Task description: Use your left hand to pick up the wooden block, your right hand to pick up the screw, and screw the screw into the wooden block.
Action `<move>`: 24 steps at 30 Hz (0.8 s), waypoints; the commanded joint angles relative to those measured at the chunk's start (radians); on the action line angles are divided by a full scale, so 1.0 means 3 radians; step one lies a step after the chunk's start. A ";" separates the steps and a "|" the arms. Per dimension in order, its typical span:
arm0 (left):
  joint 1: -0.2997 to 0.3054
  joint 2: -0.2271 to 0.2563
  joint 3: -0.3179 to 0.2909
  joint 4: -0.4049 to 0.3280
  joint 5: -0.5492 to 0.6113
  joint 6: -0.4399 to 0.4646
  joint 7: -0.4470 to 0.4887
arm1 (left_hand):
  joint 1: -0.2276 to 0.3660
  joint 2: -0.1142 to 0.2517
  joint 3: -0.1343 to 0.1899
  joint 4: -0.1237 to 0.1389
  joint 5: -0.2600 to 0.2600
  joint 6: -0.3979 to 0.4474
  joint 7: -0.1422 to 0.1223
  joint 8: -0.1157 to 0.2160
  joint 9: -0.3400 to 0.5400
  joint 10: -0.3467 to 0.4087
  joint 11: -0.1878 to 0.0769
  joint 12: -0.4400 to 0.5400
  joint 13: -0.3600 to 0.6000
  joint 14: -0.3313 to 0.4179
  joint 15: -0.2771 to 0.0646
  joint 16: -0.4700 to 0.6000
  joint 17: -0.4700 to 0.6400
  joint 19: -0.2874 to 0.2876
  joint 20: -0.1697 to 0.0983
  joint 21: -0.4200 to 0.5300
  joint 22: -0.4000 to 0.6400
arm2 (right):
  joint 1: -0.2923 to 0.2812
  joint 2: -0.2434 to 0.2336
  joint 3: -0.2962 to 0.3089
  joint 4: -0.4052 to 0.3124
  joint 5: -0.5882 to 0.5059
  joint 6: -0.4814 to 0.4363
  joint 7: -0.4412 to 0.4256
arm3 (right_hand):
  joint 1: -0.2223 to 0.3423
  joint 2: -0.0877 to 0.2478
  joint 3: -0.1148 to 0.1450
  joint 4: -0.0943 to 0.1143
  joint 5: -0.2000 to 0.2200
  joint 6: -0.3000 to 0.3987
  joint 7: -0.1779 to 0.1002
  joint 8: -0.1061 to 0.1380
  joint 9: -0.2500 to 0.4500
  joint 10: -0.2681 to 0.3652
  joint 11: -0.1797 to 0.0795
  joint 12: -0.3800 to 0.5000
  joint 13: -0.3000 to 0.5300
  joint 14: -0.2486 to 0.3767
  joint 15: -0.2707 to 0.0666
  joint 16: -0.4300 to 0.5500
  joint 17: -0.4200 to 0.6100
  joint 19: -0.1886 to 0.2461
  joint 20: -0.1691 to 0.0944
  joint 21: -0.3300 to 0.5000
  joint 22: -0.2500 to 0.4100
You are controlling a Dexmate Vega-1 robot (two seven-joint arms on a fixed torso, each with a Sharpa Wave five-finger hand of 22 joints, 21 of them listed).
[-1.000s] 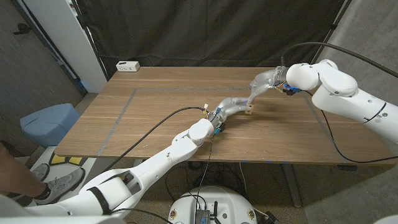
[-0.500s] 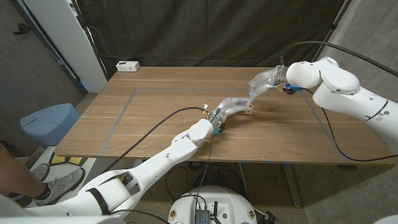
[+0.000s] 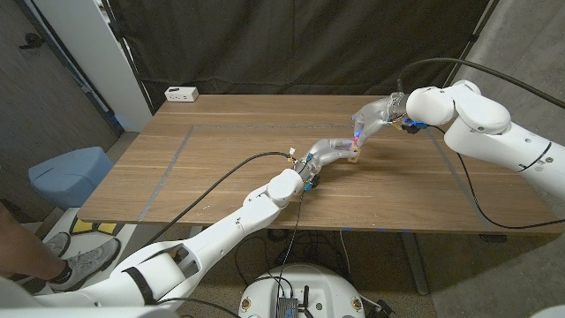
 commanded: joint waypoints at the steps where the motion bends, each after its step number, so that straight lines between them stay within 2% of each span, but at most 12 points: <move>1: -0.0008 -0.0005 0.0005 0.0017 -0.0007 -0.0002 -0.0020 | -0.0086 0.0108 0.0025 0.0013 0.0015 0.0107 0.0075 0.0035 0.0010 0.0023 -0.0003 0.0018 0.0012 0.0030 -0.0251 -0.0004 0.0008 0.0011 0.0008 0.0026 0.0014 | 0.0008 0.0019 -0.0014 0.0012 -0.0075 0.0027 0.0016 | 0.0073 0.0001 0.0046 0.0006 -0.0008 0.0075 -0.0010 0.0033 0.0008 0.0027 -0.0048 0.0030 0.0007 0.0020 -0.0042 0.0031 0.0005 0.0016 -0.0002 0.0021 0.0007; 8: -0.0011 -0.0008 0.0005 0.0021 -0.0003 0.0002 -0.0013 | -0.0087 0.0104 0.0027 0.0011 0.0015 0.0108 0.0082 0.0036 0.0010 0.0022 -0.0003 0.0018 0.0012 0.0031 -0.0253 -0.0005 0.0006 0.0012 0.0003 0.0026 0.0014 | 0.0011 0.0042 -0.0010 0.0039 -0.0084 0.0055 0.0008 | 0.0116 -0.0009 0.0070 0.0017 -0.0022 0.0148 -0.0021 0.0059 0.0010 0.0065 -0.0065 0.0042 0.0006 0.0039 -0.0064 0.0040 0.0008 0.0027 -0.0015 0.0025 0.0007; 16: -0.0010 -0.0006 0.0004 0.0018 -0.0004 0.0008 -0.0013 | -0.0088 0.0107 0.0028 0.0011 0.0015 0.0106 0.0083 0.0035 0.0010 0.0024 -0.0003 0.0018 0.0012 0.0031 -0.0253 -0.0004 0.0007 0.0010 0.0003 0.0025 0.0014 | 0.0003 0.0056 0.0000 0.0056 -0.0064 0.0077 0.0002 | 0.0148 -0.0018 0.0096 0.0034 -0.0035 0.0228 -0.0014 0.0091 0.0016 0.0102 -0.0060 0.0049 0.0006 0.0063 -0.0085 0.0051 0.0014 0.0080 -0.0100 0.0041 0.0008; 24: -0.0006 -0.0004 0.0004 0.0010 -0.0004 0.0011 -0.0009 | -0.0091 0.0109 0.0031 0.0013 0.0017 0.0104 0.0083 0.0034 0.0010 0.0023 -0.0003 0.0018 0.0012 0.0030 -0.0251 -0.0005 0.0007 0.0009 0.0006 0.0025 0.0015 | -0.0014 0.0059 0.0010 0.0066 -0.0046 0.0103 -0.0034 | 0.0172 -0.0020 0.0118 0.0043 -0.0041 0.0319 -0.0020 0.0137 0.0034 0.0141 -0.0074 0.0057 0.0005 0.0084 -0.0099 0.0059 0.0019 0.0101 -0.0123 0.0043 0.0008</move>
